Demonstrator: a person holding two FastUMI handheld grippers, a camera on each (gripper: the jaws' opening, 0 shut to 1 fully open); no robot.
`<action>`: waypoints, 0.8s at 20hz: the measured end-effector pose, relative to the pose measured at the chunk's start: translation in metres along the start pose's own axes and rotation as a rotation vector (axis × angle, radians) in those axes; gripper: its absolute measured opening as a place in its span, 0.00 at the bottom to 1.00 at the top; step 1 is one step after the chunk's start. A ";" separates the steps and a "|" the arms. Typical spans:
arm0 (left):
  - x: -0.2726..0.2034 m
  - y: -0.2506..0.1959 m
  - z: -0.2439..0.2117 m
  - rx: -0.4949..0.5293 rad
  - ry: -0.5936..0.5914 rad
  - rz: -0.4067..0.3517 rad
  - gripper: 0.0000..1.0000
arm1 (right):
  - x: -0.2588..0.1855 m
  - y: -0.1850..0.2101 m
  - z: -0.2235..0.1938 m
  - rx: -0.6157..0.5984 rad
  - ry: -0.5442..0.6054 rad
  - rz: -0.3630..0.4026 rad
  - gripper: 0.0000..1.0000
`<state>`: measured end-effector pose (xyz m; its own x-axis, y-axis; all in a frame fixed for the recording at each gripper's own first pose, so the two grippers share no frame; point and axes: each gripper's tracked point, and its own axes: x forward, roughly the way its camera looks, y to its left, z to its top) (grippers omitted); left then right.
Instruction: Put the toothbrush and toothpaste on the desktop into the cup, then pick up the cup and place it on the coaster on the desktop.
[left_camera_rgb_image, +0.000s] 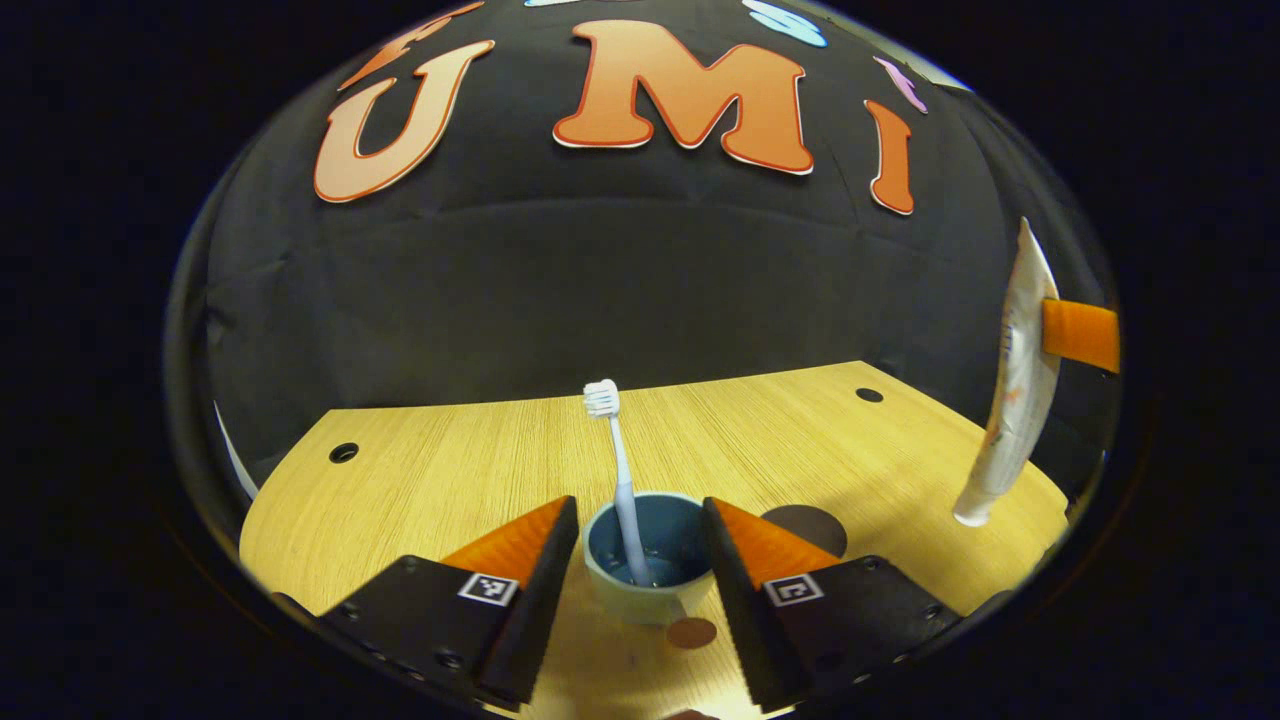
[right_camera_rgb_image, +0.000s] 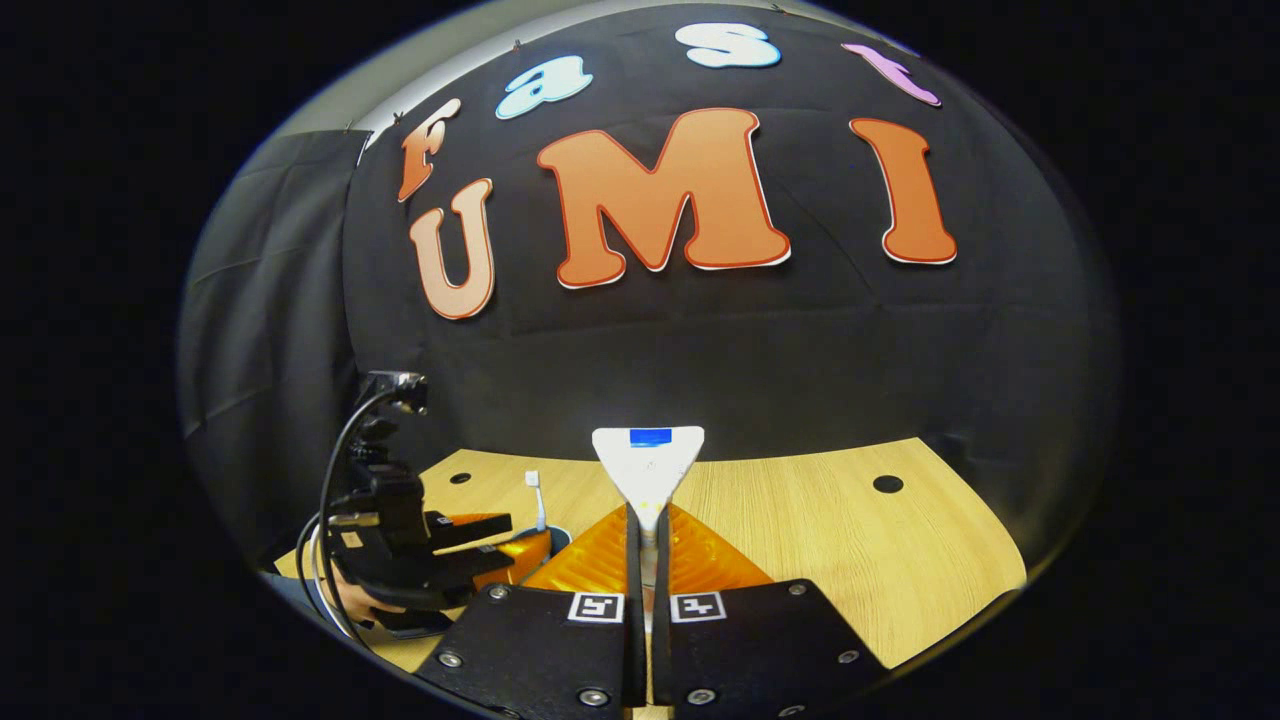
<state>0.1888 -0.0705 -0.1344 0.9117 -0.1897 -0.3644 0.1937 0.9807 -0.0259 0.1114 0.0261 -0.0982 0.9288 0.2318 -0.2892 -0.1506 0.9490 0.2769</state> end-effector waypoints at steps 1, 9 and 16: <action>-0.008 0.000 0.001 0.005 -0.009 -0.001 0.81 | 0.001 0.002 0.002 0.001 -0.007 0.007 0.02; -0.072 0.021 0.008 0.010 -0.145 0.060 1.00 | 0.016 0.031 0.021 -0.056 -0.097 0.048 0.02; -0.111 0.034 0.002 -0.054 -0.206 0.084 0.99 | 0.041 0.056 0.021 -0.039 -0.129 0.098 0.02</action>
<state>0.0953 -0.0159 -0.0926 0.9797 -0.1071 -0.1696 0.0990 0.9935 -0.0557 0.1480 0.0839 -0.0757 0.9444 0.2969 -0.1414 -0.2536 0.9313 0.2614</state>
